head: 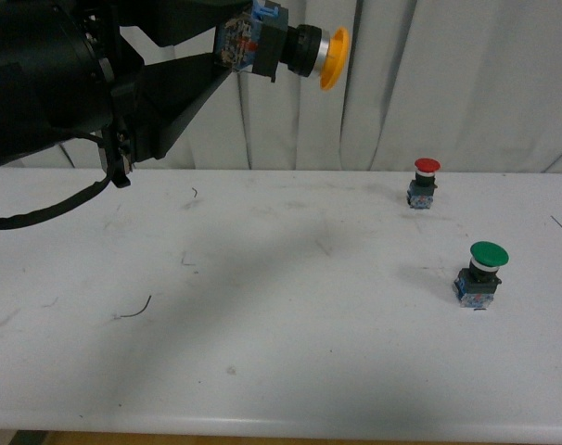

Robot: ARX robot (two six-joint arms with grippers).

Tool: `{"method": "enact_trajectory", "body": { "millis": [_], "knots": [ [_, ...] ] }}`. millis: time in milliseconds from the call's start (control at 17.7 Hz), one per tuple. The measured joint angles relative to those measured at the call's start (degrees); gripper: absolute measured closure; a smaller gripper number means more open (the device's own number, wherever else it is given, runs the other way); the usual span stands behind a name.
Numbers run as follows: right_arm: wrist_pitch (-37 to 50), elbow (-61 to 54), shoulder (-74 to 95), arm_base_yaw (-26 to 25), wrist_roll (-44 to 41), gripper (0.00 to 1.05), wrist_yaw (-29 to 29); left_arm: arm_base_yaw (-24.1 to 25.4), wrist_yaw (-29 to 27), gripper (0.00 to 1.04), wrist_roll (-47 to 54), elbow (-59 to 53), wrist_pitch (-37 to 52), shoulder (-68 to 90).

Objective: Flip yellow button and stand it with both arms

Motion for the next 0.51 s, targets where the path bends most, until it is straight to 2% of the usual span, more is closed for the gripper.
{"method": "enact_trajectory", "body": {
  "millis": [509],
  "knots": [
    [0.0, 0.0, 0.0, 0.0, 0.02, 0.06, -0.02, -0.85, -1.33, 0.7, -1.95, -0.66, -0.5, -0.02]
  ]
}}
